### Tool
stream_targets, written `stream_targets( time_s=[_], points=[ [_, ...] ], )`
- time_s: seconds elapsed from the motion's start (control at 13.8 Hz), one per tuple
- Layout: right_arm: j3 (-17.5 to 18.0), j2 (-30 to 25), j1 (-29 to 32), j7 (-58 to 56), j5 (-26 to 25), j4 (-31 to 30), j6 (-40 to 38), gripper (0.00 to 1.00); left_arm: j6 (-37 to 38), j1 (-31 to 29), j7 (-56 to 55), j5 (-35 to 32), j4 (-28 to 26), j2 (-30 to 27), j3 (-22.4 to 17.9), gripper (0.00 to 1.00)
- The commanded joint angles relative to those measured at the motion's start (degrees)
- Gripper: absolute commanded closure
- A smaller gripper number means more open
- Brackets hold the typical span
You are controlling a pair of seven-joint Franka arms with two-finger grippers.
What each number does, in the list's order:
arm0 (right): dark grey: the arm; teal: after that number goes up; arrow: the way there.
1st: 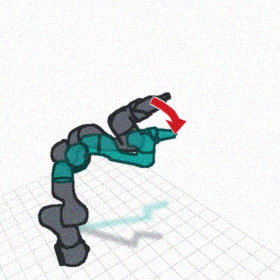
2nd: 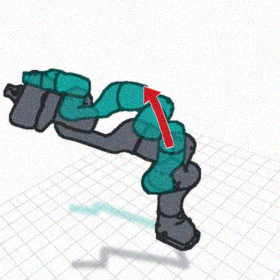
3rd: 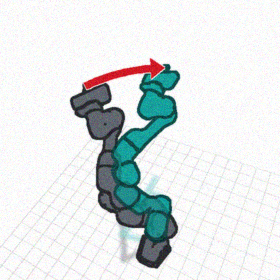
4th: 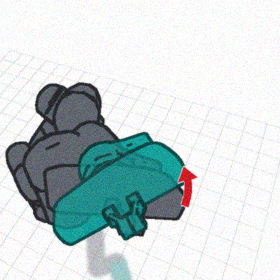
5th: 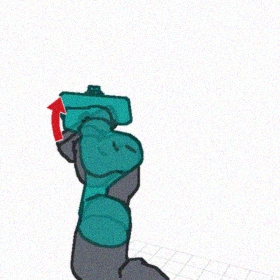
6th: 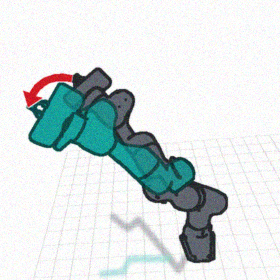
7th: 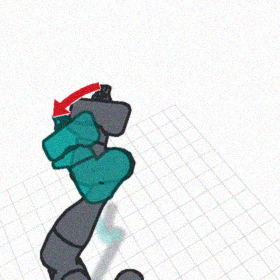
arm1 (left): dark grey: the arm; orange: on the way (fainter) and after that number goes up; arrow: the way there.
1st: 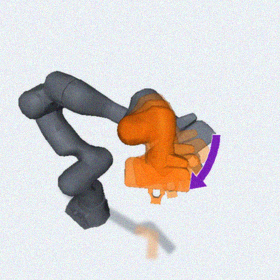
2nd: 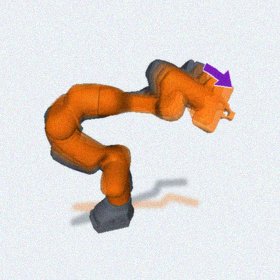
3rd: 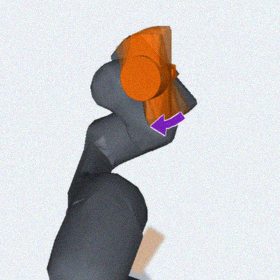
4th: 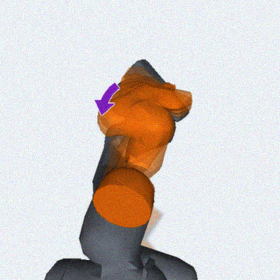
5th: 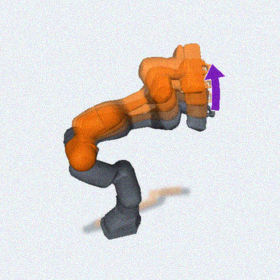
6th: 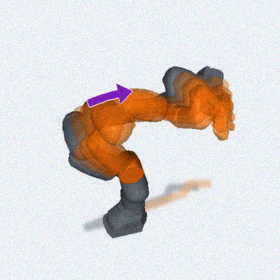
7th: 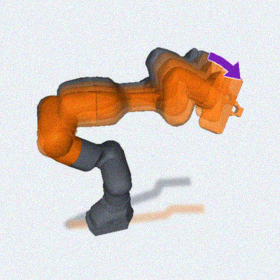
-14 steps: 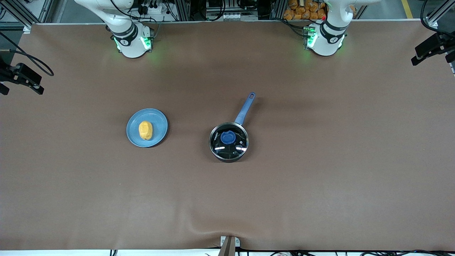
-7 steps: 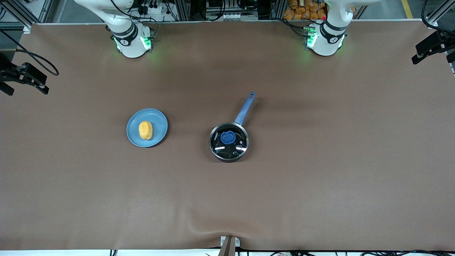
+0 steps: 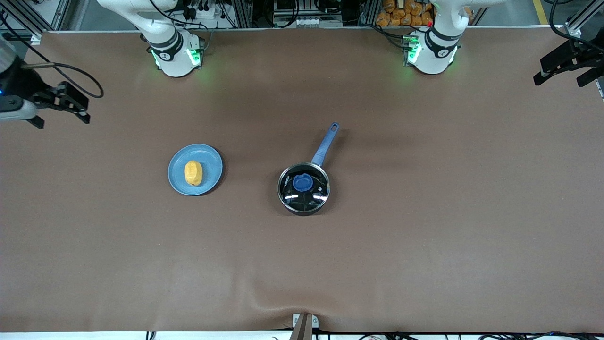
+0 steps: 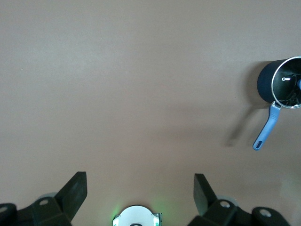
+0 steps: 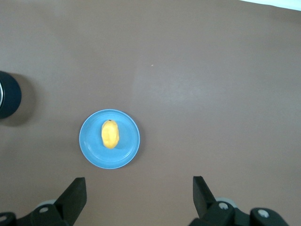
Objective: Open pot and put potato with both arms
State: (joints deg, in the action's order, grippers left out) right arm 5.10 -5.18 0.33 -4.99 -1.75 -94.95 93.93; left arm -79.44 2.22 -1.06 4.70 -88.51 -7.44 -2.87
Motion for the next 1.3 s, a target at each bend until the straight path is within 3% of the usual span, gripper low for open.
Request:
stream_targets(
  time_s=[0.0,0.51,1.23],
  points=[
    [0.4,0.1,0.0,0.1,0.4,-2.3,2.3,0.0,0.2,-0.2,0.9,0.3,1.1,0.4,0.1,0.0],
    [-2.7,0.3,-0.2,0.2,0.5,-1.5,2.0,0.0,0.7,-0.2,0.7,0.3,1.5,-0.1,0.1,0.0],
    [-2.9,0.7,0.4,0.2,0.5,0.6,0.6,0.0,1.4,-0.2,0.8,0.1,1.5,-0.1,0.1,0.0]
  ],
)
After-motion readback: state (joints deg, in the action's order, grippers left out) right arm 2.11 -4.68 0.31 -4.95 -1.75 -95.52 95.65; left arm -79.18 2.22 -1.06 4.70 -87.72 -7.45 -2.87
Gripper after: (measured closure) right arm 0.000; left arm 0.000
